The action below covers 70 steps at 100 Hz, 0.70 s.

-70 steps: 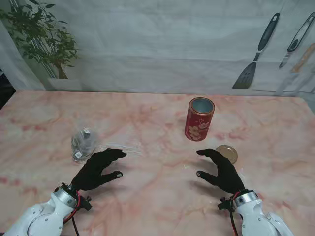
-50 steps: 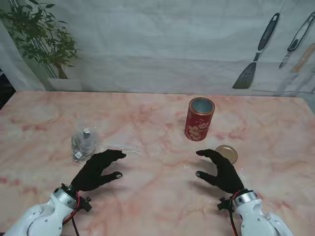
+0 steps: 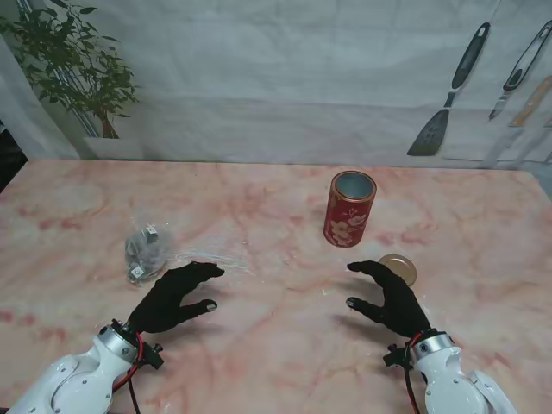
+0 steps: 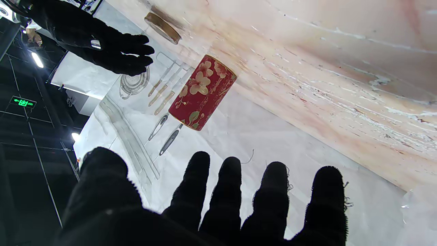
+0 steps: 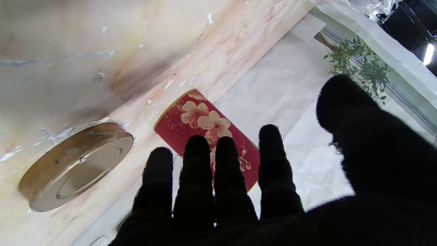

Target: Insert tea bags into the tea bag box

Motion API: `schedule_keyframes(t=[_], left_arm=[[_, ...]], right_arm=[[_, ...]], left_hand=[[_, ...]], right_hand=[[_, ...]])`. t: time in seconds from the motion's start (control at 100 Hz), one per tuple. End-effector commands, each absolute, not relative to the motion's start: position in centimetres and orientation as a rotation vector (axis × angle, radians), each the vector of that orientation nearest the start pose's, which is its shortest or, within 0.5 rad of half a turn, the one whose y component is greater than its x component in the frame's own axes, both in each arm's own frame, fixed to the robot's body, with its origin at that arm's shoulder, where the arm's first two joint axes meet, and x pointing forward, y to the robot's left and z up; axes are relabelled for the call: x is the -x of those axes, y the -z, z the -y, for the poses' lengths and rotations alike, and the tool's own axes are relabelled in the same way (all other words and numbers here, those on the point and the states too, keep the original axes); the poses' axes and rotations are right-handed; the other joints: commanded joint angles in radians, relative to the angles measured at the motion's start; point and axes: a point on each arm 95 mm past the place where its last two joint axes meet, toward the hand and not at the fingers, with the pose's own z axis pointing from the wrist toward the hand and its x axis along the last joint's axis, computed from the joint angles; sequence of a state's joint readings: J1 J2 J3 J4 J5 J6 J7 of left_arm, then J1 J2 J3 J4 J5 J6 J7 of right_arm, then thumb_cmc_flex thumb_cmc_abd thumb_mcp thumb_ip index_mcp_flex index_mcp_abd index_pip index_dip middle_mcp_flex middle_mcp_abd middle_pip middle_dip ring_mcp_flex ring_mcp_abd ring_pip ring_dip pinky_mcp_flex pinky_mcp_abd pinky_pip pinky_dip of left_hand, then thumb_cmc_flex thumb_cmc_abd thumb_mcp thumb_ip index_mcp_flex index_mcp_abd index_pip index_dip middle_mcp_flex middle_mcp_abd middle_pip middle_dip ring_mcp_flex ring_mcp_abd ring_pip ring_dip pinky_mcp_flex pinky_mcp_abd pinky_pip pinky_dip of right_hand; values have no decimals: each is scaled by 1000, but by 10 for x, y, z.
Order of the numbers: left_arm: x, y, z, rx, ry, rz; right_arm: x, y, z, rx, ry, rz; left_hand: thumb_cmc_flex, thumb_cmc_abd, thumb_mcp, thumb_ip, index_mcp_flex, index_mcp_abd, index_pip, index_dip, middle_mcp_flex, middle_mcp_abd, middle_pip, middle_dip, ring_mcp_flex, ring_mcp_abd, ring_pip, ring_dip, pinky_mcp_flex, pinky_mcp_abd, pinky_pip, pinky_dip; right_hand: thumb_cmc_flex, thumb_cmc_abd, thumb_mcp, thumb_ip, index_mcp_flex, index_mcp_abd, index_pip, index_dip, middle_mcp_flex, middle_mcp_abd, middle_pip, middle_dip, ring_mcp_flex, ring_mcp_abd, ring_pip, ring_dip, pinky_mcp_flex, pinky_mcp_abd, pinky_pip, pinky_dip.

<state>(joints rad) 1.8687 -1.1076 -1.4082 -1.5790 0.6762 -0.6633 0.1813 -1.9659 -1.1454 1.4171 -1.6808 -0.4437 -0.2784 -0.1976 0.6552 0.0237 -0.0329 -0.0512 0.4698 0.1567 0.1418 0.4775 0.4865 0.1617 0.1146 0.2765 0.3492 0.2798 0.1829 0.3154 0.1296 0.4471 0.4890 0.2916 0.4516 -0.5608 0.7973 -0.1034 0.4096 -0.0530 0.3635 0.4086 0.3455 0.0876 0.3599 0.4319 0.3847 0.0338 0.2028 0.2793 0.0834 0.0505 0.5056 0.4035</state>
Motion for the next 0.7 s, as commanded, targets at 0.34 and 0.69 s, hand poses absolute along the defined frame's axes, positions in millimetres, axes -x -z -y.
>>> schedule_keyframes(t=[0.34,0.69], left_arm=[[-304,365,-32,1335,2167,-1384],[-303,365,-31,1339,2160,-1389]], right_arm=[[-295,373,38,2215,2383,1231],[-295,369,40,2227,2397,1227]], left_hand=[[-16,3,1,24,-43,-18,-4,-3,-33,-34,4,-12,-18,-11,-36,-3,-7,-13,-16,11],[-12,6,1,24,-41,-16,-3,-3,-33,-35,4,-12,-17,-13,-35,-3,-6,-10,-14,12]], right_hand=[[16,-24,-14,11,-24,-14,-12,-8,3,-16,7,5,0,-24,3,-2,10,-52,-21,28],[25,-21,-15,12,-51,-32,-14,-8,12,-12,16,11,9,-15,19,5,23,-46,0,46]])
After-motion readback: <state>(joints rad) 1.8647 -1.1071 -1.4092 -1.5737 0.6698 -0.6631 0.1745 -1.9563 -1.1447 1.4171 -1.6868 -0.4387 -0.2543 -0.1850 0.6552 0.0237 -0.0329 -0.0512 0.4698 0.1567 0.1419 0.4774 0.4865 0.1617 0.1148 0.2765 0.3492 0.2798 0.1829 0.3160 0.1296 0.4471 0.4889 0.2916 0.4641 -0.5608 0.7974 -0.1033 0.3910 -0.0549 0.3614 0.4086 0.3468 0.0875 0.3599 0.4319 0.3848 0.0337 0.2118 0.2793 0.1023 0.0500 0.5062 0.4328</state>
